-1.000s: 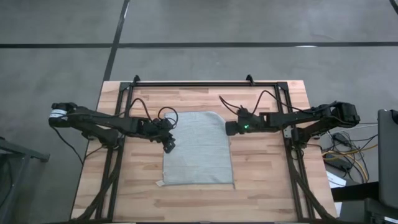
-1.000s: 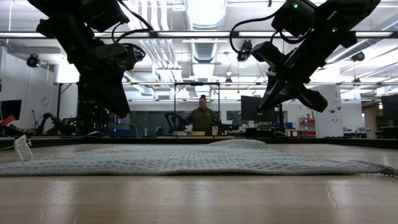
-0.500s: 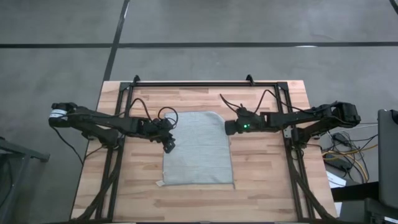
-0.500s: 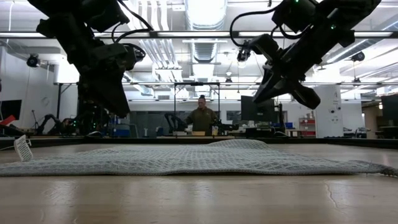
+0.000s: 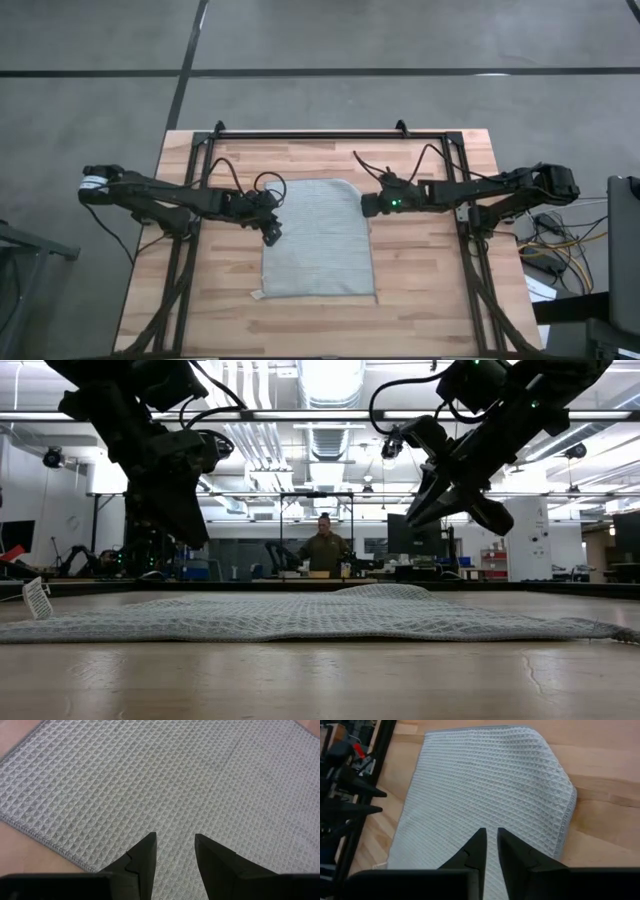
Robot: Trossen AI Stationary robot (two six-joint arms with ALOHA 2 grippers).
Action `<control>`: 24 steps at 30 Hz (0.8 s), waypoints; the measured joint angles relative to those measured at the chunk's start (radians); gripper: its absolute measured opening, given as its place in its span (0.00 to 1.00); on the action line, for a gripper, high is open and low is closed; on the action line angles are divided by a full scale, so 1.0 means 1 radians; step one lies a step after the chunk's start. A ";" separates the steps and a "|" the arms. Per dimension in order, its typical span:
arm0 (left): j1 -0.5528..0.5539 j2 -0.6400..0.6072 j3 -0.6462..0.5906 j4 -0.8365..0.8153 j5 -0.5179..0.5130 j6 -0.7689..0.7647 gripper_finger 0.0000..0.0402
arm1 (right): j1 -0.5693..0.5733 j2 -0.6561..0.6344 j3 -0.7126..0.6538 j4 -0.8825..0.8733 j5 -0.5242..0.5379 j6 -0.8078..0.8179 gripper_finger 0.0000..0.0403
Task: Fold microfiber towels
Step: Fold the microfiber cloth on the table
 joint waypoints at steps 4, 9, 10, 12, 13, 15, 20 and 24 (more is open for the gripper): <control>0.000 0.000 0.000 0.000 0.000 0.000 0.34 | 0.000 0.000 0.000 -0.022 0.002 0.000 0.20; 0.000 0.000 0.000 0.000 0.000 0.000 0.34 | 0.000 0.001 0.000 -0.048 0.023 0.000 0.29; 0.000 0.000 0.000 0.000 0.000 0.000 0.34 | 0.000 0.002 0.000 -0.050 0.028 0.000 0.31; 0.000 0.000 0.000 0.000 0.000 0.000 0.34 | 0.000 0.001 0.000 -0.047 0.030 0.000 0.33; 0.000 0.000 0.000 0.000 0.000 0.000 0.34 | 0.000 0.001 0.000 -0.046 0.030 -0.001 0.34; 0.000 0.000 0.000 0.000 0.000 0.000 0.34 | -0.001 0.001 0.000 -0.047 0.030 -0.009 0.36; 0.000 0.000 0.000 0.000 0.000 0.000 0.34 | -0.006 0.001 0.000 -0.046 0.037 -0.006 0.37; 0.000 0.000 0.000 0.000 0.000 0.000 0.34 | -0.006 0.001 0.000 -0.047 0.067 0.020 0.37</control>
